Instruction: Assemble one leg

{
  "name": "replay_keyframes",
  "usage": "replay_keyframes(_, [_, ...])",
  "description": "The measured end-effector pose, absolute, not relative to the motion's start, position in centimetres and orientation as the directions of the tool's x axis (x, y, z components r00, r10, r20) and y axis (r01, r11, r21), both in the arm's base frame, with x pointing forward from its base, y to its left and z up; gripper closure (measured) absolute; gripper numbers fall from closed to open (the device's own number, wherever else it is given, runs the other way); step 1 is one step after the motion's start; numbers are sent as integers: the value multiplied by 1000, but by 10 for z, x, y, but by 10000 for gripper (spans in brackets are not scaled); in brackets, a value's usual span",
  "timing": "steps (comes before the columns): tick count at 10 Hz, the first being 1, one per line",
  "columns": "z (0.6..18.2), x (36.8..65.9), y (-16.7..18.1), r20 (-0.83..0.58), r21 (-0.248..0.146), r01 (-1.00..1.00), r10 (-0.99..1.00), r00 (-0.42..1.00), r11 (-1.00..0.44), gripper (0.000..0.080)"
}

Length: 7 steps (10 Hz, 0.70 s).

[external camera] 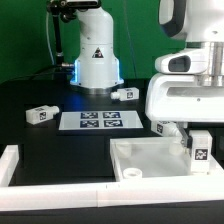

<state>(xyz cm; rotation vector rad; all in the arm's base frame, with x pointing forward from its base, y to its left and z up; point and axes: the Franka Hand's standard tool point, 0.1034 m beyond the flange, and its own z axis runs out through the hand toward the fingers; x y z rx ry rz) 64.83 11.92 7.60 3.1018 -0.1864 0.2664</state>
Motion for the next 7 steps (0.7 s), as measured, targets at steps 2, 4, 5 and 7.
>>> replay_keyframes(2, [76,649,117,172,0,-206,-203,964,-979,512])
replay_keyframes(4, [76,648,114,170,-22,-342,-341,925,-939,512])
replay_keyframes(5, [75,648,113,167,-36,-430,-429,888,-902,512])
replay_keyframes(7, [73,646,106,127,-82,-664,-669,733,-743,512])
